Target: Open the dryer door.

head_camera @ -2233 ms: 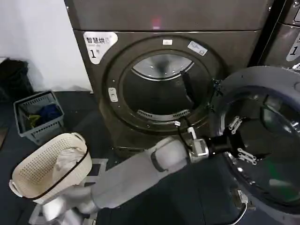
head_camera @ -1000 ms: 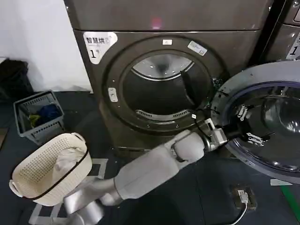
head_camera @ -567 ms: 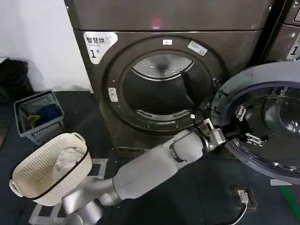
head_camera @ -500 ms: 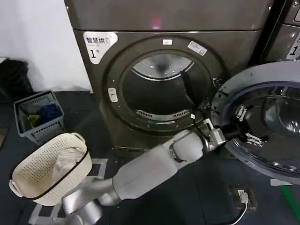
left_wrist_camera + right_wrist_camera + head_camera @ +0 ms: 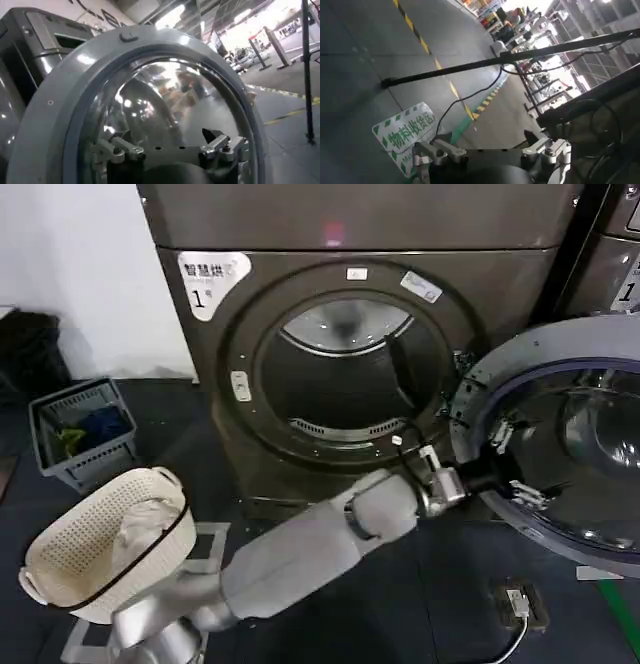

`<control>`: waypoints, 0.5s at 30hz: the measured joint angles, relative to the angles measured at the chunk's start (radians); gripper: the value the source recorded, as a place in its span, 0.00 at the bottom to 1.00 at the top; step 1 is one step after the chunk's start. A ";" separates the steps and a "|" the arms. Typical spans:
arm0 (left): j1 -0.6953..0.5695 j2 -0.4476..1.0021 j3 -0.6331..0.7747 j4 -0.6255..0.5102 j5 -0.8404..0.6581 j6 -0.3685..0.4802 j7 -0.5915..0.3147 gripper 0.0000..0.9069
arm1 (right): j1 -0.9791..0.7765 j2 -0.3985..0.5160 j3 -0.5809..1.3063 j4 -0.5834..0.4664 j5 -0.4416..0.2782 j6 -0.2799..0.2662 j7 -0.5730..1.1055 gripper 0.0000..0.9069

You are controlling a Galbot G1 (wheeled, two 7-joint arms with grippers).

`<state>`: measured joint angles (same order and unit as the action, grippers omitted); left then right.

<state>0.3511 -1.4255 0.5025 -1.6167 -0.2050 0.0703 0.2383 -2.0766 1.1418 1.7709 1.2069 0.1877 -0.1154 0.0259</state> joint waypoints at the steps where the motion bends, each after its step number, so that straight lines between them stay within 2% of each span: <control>1: 0.004 0.012 -0.002 -0.012 -0.002 0.002 0.001 1.00 | 0.000 0.000 -0.001 0.002 0.000 0.000 -0.001 1.00; 15: 0.112 0.220 -0.058 -0.184 -0.038 0.039 0.013 1.00 | -0.005 0.009 -0.003 0.026 0.034 -0.001 -0.014 1.00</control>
<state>0.4631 -1.2051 0.4448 -1.8007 -0.2426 0.1092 0.2516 -2.0819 1.1505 1.7680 1.2333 0.2217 -0.1163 0.0116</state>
